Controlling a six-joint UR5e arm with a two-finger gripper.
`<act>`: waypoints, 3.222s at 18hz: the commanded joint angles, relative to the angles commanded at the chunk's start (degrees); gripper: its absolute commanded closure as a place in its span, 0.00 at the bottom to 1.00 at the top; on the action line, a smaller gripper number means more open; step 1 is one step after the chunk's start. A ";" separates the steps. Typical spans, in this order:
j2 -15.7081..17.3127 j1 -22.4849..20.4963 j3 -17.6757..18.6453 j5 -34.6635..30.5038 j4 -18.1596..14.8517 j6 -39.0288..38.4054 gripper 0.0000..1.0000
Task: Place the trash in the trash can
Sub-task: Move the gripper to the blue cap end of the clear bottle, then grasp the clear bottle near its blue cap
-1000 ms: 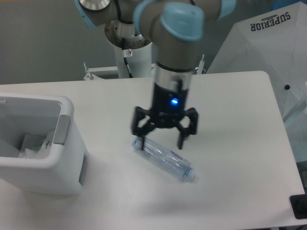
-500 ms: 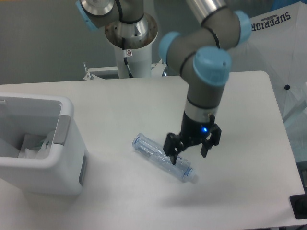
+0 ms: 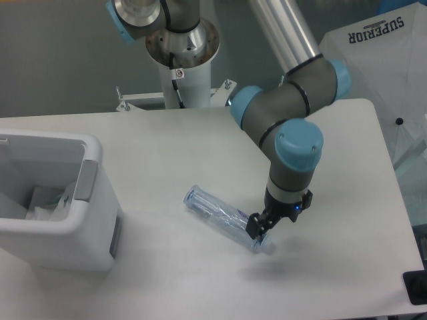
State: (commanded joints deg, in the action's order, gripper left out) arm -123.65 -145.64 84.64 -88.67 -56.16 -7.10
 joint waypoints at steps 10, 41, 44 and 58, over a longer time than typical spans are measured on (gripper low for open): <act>-4.14 2.11 -1.06 -3.52 0.00 -9.50 0.04; -4.93 4.22 -1.24 -5.37 0.44 -17.77 0.64; -4.84 4.22 -1.76 -5.37 0.44 -17.51 0.73; -1.77 7.73 -8.70 -7.92 0.26 -16.36 0.87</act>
State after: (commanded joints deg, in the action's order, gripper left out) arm -125.43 -137.91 75.94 -96.60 -55.90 -23.47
